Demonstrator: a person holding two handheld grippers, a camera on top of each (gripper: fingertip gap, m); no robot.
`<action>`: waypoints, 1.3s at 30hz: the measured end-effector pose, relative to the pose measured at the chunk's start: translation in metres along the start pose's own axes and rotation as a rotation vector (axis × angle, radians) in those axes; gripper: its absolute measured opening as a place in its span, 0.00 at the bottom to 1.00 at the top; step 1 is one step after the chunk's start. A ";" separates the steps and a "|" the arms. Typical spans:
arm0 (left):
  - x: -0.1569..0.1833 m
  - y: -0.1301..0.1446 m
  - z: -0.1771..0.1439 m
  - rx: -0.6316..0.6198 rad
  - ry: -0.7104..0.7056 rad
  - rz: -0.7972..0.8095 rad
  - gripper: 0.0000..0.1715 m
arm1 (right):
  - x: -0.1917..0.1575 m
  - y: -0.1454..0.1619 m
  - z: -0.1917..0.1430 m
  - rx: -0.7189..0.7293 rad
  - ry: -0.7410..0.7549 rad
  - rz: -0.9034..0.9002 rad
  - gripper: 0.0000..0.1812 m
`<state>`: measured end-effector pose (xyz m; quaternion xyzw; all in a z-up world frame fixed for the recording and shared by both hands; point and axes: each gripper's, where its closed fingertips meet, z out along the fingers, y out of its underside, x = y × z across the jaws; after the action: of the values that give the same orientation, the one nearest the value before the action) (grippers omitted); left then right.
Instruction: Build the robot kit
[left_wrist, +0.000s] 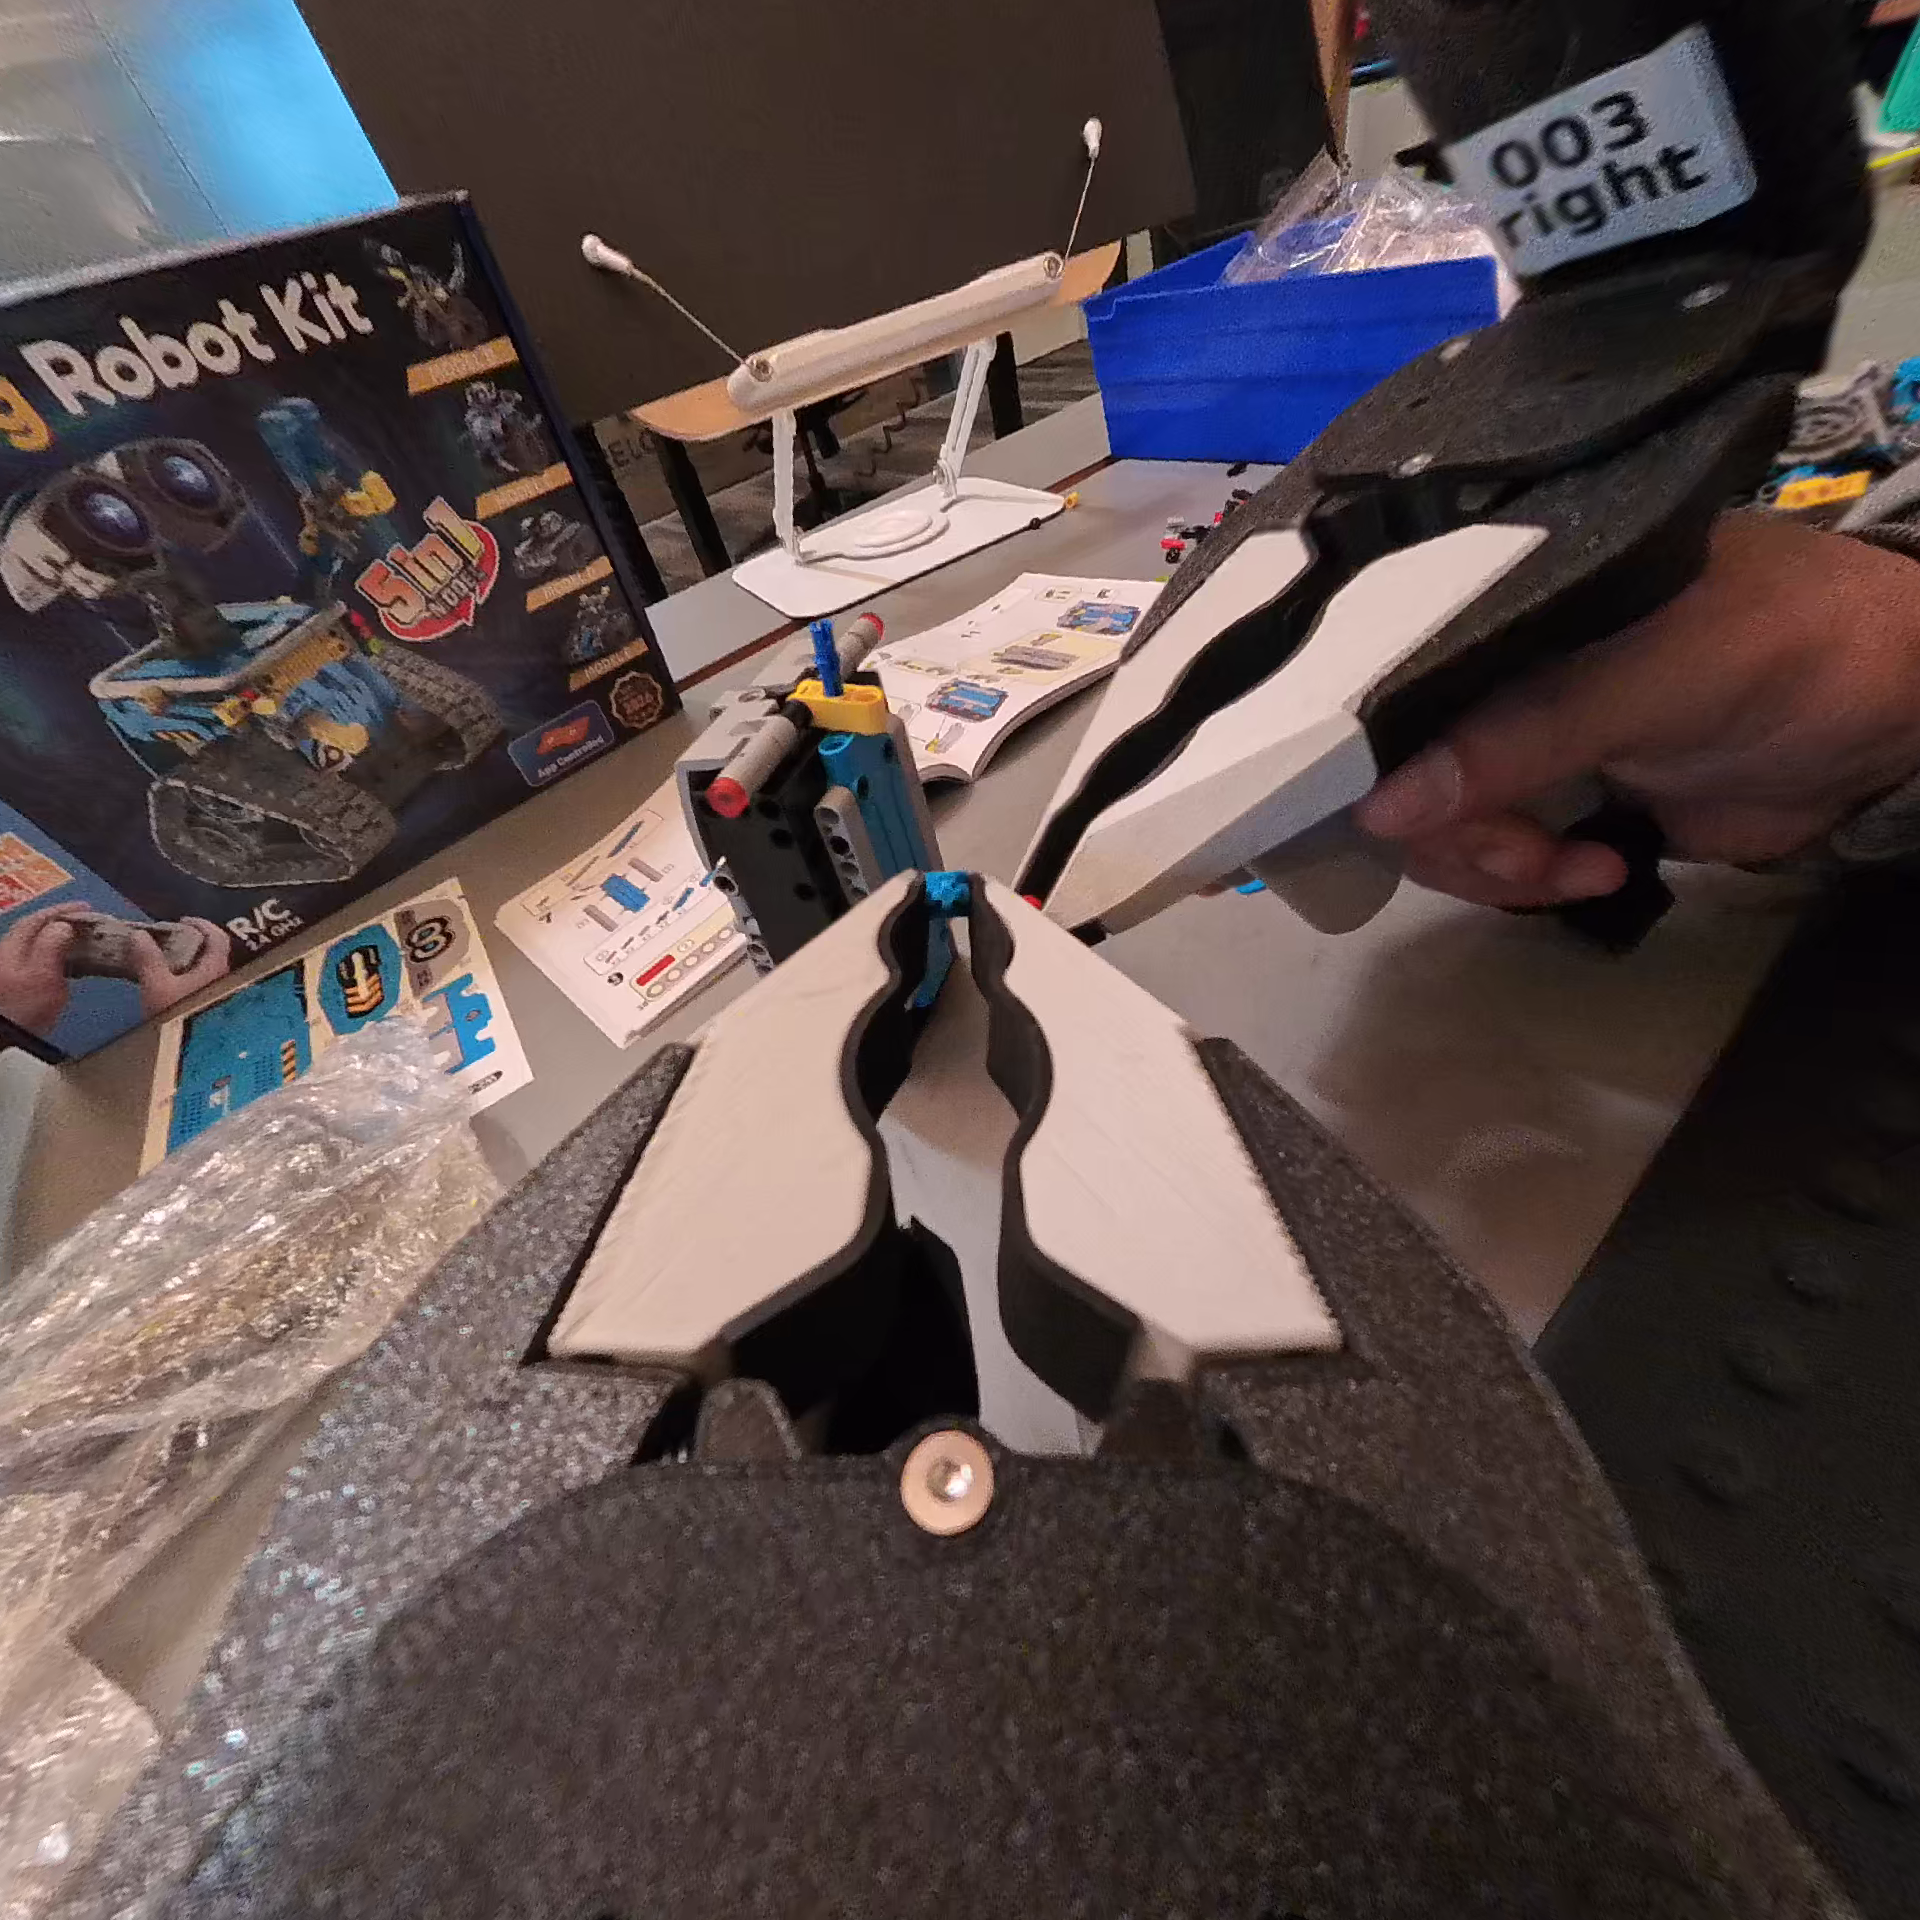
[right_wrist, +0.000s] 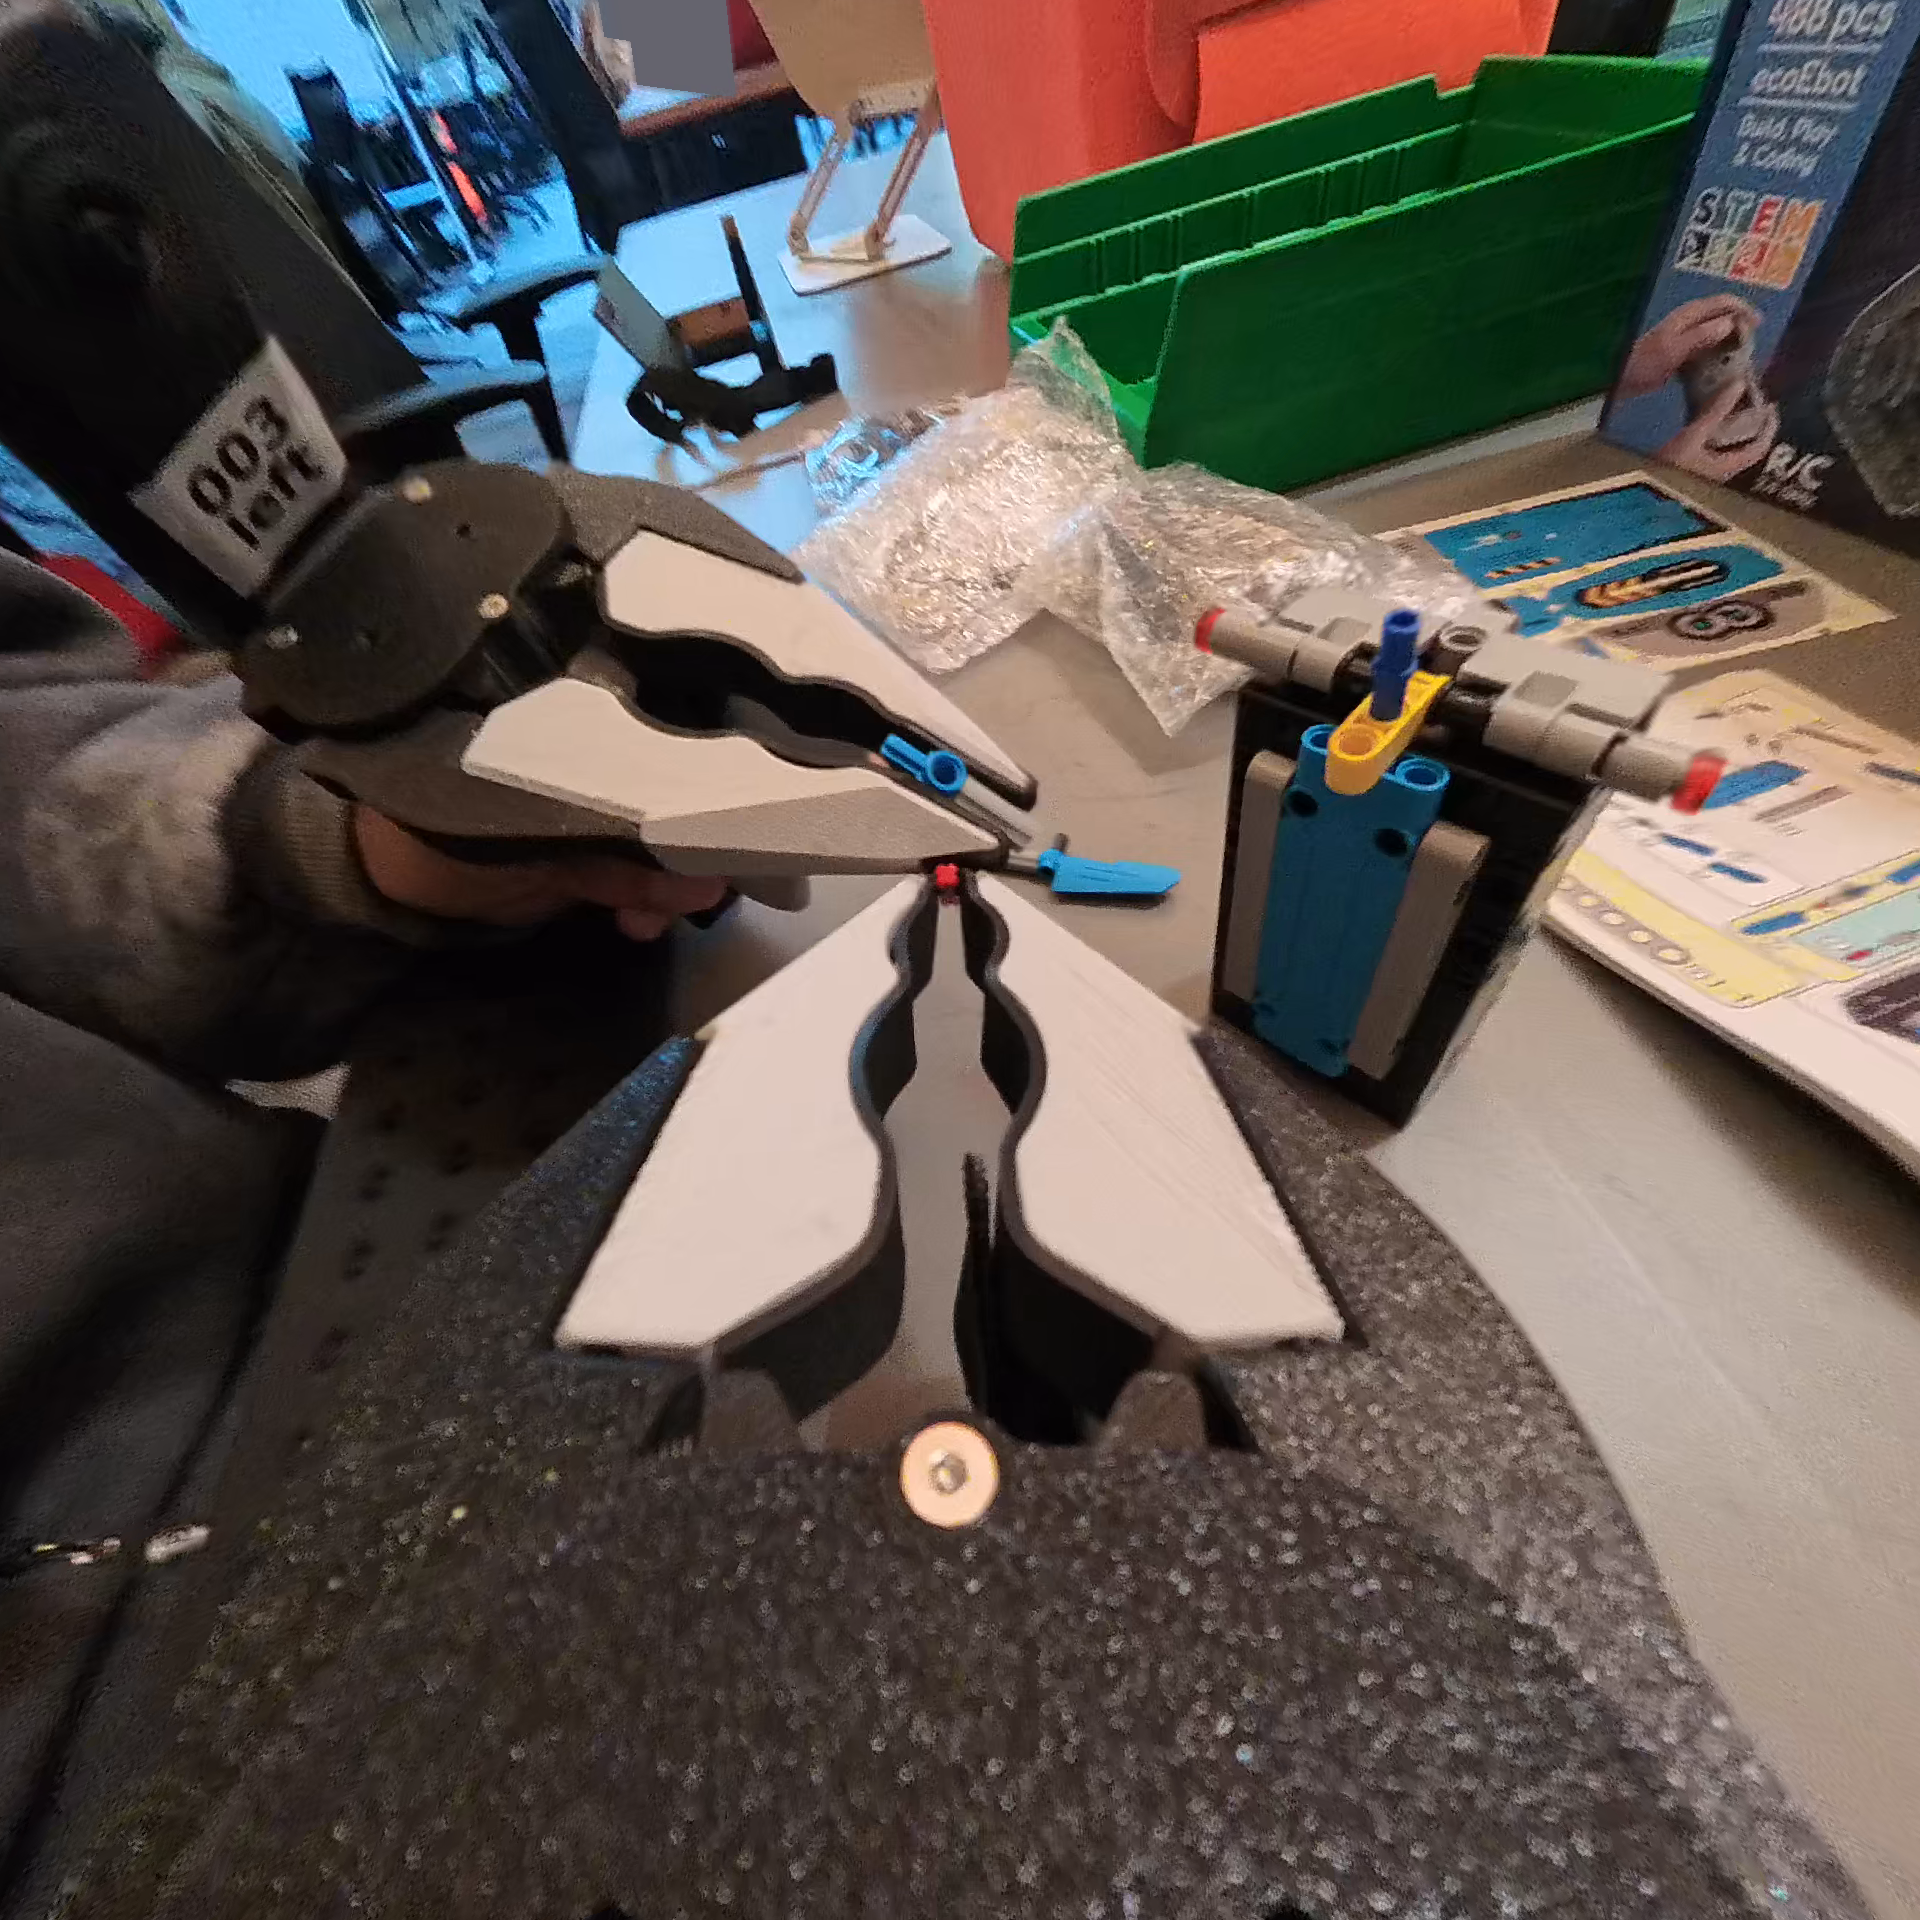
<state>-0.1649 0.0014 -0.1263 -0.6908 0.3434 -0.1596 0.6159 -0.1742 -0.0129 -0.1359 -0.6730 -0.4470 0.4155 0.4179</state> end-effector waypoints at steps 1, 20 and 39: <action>0.000 -0.002 -0.001 0.009 -0.003 0.013 0.04 | -0.001 -0.001 -0.001 0.014 -0.030 0.042 0.02; 0.000 -0.051 -0.037 0.376 0.300 -0.376 0.04 | -0.023 -0.052 -0.043 0.359 -0.392 0.256 0.02; 0.020 -0.090 -0.058 0.617 0.704 -0.841 0.04 | -0.054 -0.078 -0.051 0.512 -0.318 -0.035 0.02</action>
<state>-0.1631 -0.0548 -0.0330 -0.4632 0.1625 -0.6977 0.5217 -0.1607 -0.0540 -0.0372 -0.4645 -0.3990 0.6077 0.5057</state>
